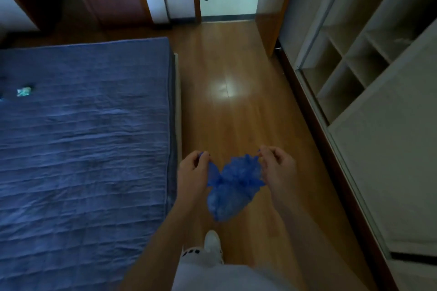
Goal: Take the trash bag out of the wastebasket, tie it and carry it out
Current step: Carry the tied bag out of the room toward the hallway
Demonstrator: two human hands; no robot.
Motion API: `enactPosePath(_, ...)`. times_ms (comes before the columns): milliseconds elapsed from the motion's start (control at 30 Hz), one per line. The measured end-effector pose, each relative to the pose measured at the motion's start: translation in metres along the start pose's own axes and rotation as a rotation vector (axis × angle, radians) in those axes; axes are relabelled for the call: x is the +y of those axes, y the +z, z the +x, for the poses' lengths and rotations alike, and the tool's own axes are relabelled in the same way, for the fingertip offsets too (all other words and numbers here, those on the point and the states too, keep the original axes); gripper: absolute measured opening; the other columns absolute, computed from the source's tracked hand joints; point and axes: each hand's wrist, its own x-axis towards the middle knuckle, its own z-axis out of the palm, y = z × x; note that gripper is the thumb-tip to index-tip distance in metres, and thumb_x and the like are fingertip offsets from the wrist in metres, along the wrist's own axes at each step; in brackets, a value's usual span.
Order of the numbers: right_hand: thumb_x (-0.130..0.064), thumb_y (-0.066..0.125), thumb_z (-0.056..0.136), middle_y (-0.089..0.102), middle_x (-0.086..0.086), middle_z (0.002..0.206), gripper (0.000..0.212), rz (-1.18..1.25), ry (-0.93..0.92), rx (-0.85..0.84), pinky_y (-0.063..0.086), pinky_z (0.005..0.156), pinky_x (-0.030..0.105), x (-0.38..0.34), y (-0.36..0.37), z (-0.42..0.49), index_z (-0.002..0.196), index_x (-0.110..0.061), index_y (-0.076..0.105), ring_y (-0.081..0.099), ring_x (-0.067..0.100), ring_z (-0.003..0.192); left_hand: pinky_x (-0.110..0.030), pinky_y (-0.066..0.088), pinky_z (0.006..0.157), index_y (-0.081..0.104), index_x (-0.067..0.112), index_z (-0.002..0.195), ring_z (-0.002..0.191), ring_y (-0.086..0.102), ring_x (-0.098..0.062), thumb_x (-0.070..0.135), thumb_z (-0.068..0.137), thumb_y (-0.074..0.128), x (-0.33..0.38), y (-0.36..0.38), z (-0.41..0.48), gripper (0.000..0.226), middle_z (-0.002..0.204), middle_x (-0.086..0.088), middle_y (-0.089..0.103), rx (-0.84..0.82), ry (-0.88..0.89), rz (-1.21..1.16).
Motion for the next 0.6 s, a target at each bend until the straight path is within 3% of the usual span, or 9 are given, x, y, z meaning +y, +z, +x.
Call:
enactPosePath(133, -0.026, 0.062, 0.095, 0.049, -0.014, 0.046, 0.03, 0.007, -0.001, 0.011, 0.033, 0.049, 0.026, -0.014, 0.034, 0.045, 0.065, -0.025, 0.067, 0.042, 0.001, 0.044, -0.027, 0.044, 0.055, 0.064, 0.001, 0.075, 0.062, 0.056, -0.015, 0.017, 0.096, 0.055, 0.007, -0.002, 0.057, 0.028, 0.065, -0.007, 0.06, 0.056, -0.023, -0.023)
enactPosePath(333, -0.021, 0.061, 0.096, 0.052, -0.014, 0.047, 0.024, 0.039, -0.001, 0.006, 0.037, 0.046, 0.017, -0.019, 0.067, 0.109, 0.076, -0.009, 0.068, 0.045, -0.001, 0.044, -0.022, 0.042, 0.054, 0.063, 0.015, 0.067, 0.055, 0.053, -0.006, 0.021, 0.094, 0.056, 0.012, 0.008, 0.124, 0.028, 0.056, 0.008, 0.057, 0.073, -0.033, -0.018)
enactPosePath(467, -0.027, 0.062, 0.095, 0.055, -0.013, 0.048, 0.026, 0.032, 0.003, -0.018, 0.038, 0.045, 0.014, -0.021, 0.084, 0.159, 0.071, -0.017, 0.069, 0.048, -0.001, 0.044, -0.012, 0.041, 0.051, 0.063, 0.012, 0.068, 0.051, 0.053, 0.002, 0.019, 0.094, 0.056, 0.017, 0.025, 0.172, 0.028, 0.054, 0.013, 0.061, 0.073, -0.036, -0.028)
enactPosePath(600, -0.034, 0.062, 0.094, 0.048, -0.011, 0.046, 0.028, 0.024, 0.026, -0.069, 0.035, 0.04, 0.015, -0.028, 0.098, 0.23, 0.068, -0.025, 0.069, 0.04, 0.001, 0.041, -0.013, 0.039, 0.048, 0.062, 0.011, 0.066, 0.05, 0.048, -0.001, 0.018, 0.093, 0.057, 0.029, 0.05, 0.233, 0.028, 0.049, 0.012, 0.054, 0.086, -0.045, -0.028)
